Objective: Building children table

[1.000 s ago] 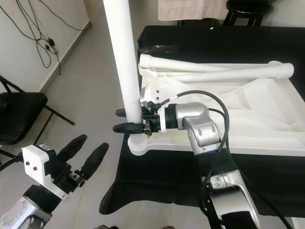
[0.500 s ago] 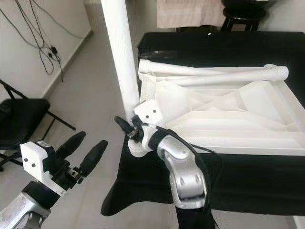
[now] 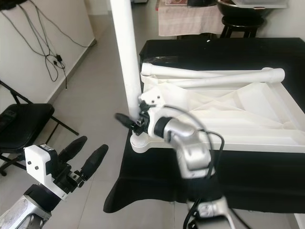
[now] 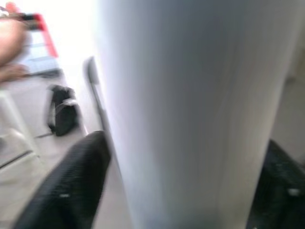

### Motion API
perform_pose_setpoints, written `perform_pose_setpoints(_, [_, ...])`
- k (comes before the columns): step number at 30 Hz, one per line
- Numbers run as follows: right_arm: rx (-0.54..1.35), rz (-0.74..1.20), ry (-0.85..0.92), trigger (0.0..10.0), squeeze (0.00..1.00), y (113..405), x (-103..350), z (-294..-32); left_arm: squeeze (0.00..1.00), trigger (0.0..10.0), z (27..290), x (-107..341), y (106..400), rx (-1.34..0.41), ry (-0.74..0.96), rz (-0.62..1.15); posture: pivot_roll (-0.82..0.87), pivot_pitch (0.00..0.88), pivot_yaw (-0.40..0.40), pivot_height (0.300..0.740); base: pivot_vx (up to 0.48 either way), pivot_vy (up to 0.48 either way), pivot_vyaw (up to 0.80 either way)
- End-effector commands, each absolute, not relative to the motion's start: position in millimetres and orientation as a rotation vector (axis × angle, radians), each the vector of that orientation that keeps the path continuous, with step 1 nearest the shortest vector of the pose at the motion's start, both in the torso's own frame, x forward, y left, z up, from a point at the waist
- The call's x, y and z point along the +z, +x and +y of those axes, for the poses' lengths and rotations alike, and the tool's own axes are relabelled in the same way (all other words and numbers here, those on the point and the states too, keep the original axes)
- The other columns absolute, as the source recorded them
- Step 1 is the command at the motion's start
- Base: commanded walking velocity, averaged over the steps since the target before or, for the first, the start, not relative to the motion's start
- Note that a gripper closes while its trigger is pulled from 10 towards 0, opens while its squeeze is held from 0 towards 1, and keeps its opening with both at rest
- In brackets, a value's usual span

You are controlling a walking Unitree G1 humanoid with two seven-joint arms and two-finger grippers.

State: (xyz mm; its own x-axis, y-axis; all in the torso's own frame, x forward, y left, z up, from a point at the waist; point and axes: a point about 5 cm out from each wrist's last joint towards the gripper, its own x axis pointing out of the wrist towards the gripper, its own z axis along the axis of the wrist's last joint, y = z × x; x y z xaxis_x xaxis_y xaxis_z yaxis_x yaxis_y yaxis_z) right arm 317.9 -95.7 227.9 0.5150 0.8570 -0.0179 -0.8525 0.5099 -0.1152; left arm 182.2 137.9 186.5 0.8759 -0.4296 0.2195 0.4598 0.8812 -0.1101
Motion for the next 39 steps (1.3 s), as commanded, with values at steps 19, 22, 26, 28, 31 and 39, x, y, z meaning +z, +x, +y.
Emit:
perform_pose_setpoints(19, [1.625,0.074,-0.22,0.0,0.0,329.7,231.1,-92.5,0.0,10.0,138.6,189.6,173.2,-0.464,-0.158,-0.179,0.02,0.181,0.05,0.74,0.0,0.0,0.0])
perform_pose_setpoints(22, [1.645,0.077,-0.22,0.0,0.0,331.6,231.8,-96.2,0.0,10.0,137.3,189.7,172.9,-0.465,-0.159,-0.178,0.02,0.187,0.048,0.74,0.0,0.0,0.0])
perform_pose_setpoints(26, [1.648,0.081,-0.225,0.0,0.0,333.4,231.1,-100.1,0.0,10.0,136.5,189.9,173.0,-0.465,-0.16,-0.178,0.02,0.189,0.045,0.74,0.0,0.0,0.0])
perform_pose_setpoints(28, [1.648,0.08,-0.226,0.0,0.0,334.4,230.3,-102.0,0.0,10.0,136.0,190.0,173.1,-0.465,-0.16,-0.178,0.02,0.189,0.045,0.74,0.0,0.0,0.0])
perform_pose_setpoints(31, [1.576,0.057,-0.228,0.0,0.0,336.6,228.0,-108.3,0.0,10.0,135.3,190.1,173.6,-0.463,-0.16,-0.179,0.01,0.189,0.04,0.74,0.0,0.0,0.0])
perform_pose_setpoints(39, [0.632,0.103,-0.074,0.0,0.0,327.0,189.9,-104.2,0.0,10.0,140.0,189.5,176.9,-0.457,-0.155,-0.182,-0.01,0.181,0.05,0.74,0.0,0.0,0.0])
